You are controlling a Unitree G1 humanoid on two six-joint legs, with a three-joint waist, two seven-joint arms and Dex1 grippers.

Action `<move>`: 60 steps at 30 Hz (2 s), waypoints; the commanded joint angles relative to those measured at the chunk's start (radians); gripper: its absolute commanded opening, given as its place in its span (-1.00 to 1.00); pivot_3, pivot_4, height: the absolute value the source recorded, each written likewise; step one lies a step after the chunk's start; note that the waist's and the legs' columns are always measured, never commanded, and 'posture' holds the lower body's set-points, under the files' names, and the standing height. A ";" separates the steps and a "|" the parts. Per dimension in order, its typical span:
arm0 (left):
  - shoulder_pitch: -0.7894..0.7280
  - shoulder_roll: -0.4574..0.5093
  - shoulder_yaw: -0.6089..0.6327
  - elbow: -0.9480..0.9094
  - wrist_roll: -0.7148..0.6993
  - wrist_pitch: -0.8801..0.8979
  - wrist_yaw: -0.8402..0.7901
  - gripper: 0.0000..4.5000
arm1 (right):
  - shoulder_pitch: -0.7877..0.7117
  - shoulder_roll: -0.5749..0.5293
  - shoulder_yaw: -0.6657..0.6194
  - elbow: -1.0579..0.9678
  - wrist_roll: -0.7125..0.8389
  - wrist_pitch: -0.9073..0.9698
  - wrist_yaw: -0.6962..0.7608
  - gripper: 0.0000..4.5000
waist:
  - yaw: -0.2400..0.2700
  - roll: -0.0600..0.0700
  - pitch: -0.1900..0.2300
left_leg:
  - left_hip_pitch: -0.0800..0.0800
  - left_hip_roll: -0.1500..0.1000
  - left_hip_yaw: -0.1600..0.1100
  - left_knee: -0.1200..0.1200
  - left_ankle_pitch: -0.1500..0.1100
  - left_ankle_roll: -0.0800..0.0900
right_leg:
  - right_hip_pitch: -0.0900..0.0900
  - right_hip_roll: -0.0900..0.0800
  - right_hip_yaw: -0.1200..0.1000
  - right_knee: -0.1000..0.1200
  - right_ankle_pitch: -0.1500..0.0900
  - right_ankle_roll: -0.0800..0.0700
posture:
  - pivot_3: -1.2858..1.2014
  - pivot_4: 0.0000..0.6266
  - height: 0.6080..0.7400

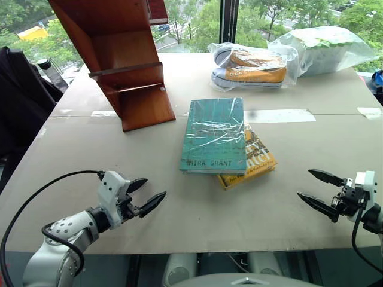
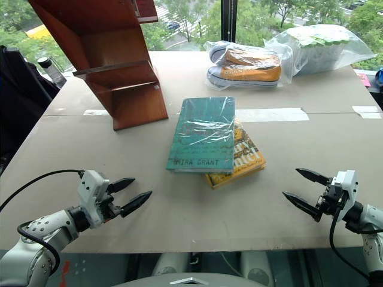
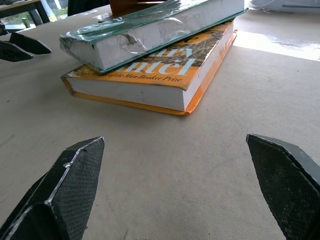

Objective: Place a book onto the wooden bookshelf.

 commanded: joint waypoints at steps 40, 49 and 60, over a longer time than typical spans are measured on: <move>-0.603 -0.095 -0.055 0.287 -0.492 0.761 0.257 0.94 | 0.081 -0.165 -0.170 -0.593 0.318 0.348 -0.128 1.00 | 0.001 -0.006 0.000 | 0.002 -0.003 -0.001 0.001 0.000 0.000 | 0.003 0.002 0.000 0.001 0.000 0.000 | 0.03 -0.52 0.28; -0.751 -0.212 -0.013 0.535 -0.560 0.952 0.300 0.94 | 0.020 -0.198 -0.177 -0.703 0.387 0.438 -0.250 1.00 | 0.008 -0.010 -0.001 | 0.002 -0.006 -0.002 0.002 0.001 0.000 | 0.007 0.000 -0.002 0.000 0.000 0.000 | 0.03 -0.52 0.28; -0.833 -0.232 0.003 0.613 -0.566 0.987 0.231 -0.41 | -0.052 -0.198 -0.160 -0.703 0.400 0.469 -0.294 1.00 | 0.004 -0.014 0.000 | 0.001 -0.007 -0.003 0.002 0.001 0.000 | 0.007 0.000 -0.003 0.000 0.003 -0.004 | 0.03 -0.52 0.28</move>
